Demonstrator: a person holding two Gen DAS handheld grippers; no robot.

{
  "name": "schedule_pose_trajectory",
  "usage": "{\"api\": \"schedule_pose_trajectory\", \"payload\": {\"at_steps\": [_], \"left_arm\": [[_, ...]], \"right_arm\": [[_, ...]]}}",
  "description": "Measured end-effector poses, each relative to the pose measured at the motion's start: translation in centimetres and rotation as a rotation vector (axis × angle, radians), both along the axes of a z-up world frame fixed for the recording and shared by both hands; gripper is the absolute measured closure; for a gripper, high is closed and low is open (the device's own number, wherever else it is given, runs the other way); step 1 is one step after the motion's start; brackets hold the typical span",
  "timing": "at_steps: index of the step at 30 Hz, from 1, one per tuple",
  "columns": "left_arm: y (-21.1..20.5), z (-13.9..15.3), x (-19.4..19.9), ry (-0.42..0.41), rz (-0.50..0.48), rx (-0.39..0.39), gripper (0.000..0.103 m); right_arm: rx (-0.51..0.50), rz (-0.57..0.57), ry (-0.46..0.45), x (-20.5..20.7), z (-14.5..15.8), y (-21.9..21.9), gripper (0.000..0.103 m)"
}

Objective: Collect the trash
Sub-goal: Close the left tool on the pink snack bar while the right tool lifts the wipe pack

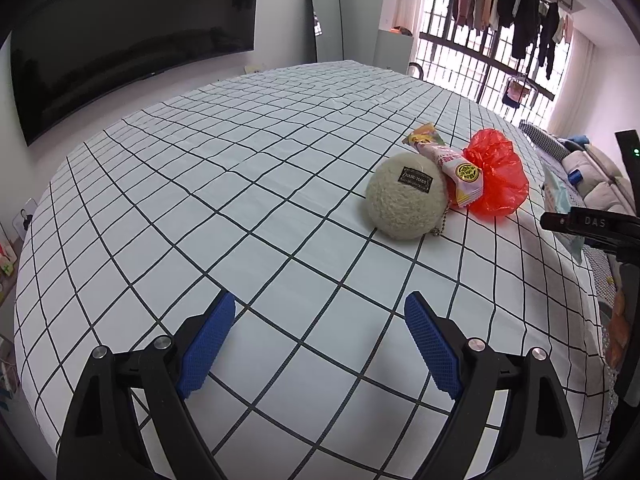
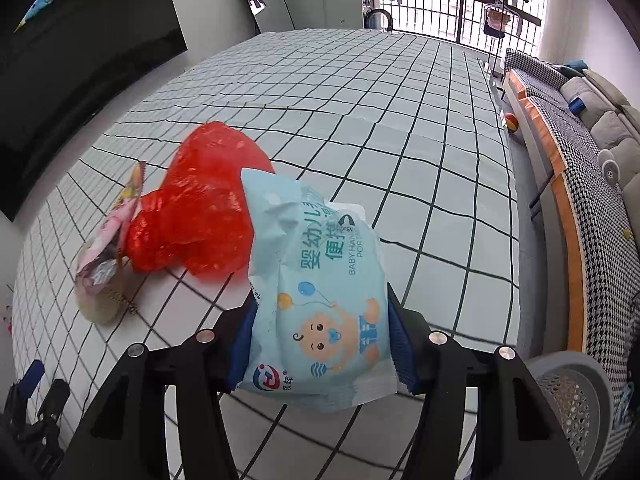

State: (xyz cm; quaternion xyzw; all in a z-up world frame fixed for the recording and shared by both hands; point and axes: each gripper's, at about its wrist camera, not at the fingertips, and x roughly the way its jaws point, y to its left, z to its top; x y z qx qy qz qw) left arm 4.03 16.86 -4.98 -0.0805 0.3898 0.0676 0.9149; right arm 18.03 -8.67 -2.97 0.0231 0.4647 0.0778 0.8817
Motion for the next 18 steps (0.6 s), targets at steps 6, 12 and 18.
{"api": "schedule_pose_trajectory", "payload": {"at_steps": [6, 12, 18], "left_arm": [[0.5, 0.6, 0.2, 0.021, -0.013, -0.014, 0.018], [-0.1, 3.9, 0.8, -0.055, -0.042, 0.048, 0.018], [-1.9, 7.0, 3.4, -0.098, -0.159, 0.1, 0.01]], "right_arm": [[0.025, 0.013, -0.042, -5.3, 0.6, -0.3, 0.048], [0.053, 0.013, -0.046, -9.4, -0.1, -0.4, 0.048], [0.086, 0.03, -0.055, -12.0, 0.0, -0.8, 0.048]]}}
